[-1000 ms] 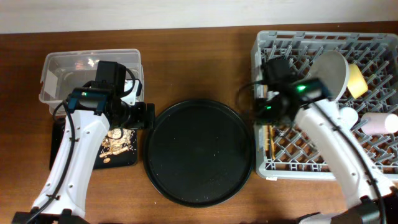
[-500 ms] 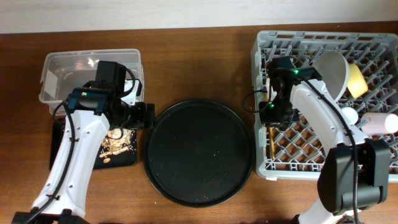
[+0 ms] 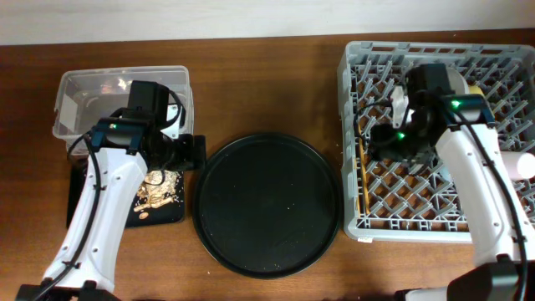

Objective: Sort waste into correct bins and load items into the dishwasher rack

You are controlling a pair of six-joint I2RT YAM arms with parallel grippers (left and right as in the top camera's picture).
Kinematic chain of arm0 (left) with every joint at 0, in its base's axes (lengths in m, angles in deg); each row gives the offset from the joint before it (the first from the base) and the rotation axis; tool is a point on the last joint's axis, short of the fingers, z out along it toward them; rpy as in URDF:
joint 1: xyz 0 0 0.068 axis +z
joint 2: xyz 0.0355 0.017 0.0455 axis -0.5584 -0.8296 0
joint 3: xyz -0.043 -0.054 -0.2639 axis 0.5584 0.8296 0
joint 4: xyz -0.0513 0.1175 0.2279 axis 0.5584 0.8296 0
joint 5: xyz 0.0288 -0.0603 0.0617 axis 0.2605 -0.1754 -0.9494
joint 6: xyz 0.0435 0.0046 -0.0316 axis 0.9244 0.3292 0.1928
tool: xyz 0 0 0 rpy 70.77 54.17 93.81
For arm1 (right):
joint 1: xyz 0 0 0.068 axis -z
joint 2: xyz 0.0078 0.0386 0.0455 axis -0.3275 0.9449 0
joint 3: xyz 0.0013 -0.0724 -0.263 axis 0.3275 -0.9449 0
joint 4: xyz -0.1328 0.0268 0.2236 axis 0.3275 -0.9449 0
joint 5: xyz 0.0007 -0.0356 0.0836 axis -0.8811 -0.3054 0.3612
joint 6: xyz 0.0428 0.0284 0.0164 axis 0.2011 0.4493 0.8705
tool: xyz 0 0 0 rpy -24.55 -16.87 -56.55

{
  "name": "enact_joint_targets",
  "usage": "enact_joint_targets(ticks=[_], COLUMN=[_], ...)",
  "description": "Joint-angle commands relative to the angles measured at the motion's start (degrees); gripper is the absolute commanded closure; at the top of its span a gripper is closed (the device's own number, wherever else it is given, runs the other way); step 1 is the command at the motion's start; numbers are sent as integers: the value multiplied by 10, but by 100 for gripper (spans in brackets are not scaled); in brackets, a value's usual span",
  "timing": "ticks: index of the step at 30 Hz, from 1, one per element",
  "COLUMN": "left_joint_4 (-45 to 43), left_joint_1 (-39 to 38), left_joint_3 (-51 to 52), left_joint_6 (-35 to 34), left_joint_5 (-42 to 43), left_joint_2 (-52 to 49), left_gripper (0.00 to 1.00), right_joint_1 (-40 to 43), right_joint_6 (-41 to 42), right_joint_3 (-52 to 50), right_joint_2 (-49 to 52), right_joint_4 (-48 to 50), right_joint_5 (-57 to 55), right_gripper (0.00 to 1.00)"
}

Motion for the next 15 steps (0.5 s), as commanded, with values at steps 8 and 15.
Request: enact_joint_targets(ticks=[8,15], left_joint_4=[82,-98], left_joint_1=[1,-1], left_joint_3=[103,290], left_joint_6=[-36,-36], left_joint_5=[-36,-40], left_joint_2=[26,402], left_gripper=[4,1], right_joint_1=[2,2], right_joint_6=[-19,11], right_joint_3=[-92,-323], right_joint_2=[-118,-440], right_joint_4=[-31,160], right_joint_5=[33,-15], right_gripper=[17,2])
